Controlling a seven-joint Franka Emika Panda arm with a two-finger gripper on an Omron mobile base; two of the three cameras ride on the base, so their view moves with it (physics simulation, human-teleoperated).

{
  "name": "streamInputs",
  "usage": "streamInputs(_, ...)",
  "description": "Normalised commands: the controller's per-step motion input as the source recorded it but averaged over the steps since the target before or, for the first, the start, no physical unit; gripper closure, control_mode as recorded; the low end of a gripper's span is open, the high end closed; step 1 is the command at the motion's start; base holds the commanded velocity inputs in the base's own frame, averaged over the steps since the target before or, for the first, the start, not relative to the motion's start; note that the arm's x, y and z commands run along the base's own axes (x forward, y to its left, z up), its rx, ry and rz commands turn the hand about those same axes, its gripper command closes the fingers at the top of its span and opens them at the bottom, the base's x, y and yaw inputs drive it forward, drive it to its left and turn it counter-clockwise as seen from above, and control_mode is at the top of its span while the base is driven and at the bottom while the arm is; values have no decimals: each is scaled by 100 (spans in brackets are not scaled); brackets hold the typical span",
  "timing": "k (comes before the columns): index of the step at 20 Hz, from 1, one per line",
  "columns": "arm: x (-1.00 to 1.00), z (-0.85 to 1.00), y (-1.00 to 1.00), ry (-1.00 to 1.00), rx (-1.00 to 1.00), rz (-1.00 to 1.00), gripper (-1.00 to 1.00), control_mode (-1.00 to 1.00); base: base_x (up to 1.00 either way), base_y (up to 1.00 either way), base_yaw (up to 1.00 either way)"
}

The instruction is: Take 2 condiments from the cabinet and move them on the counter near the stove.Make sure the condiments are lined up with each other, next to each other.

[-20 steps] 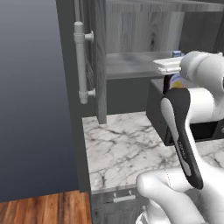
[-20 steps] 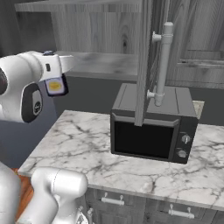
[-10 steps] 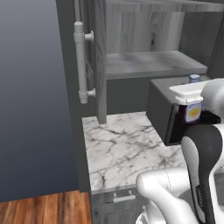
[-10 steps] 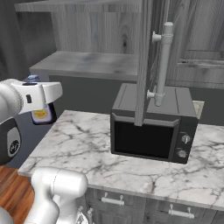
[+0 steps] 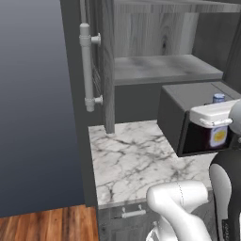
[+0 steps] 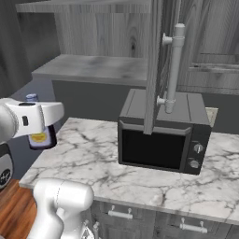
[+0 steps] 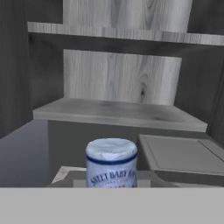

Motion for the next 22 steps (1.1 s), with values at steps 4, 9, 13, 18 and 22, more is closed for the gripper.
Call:
streamInputs(4,-12,0,-3,2,0,0,100,-100,0,0,0)
streamInputs(9,0,0,-1,0,0,0,100,-100,0,0,0)
streamInputs(13,0,0,0,0,0,0,100,-100,0,0,0)
streamInputs(18,0,0,0,0,0,0,100,-100,0,0,0)
streamInputs(22,0,0,0,0,0,0,100,-100,0,0,0)
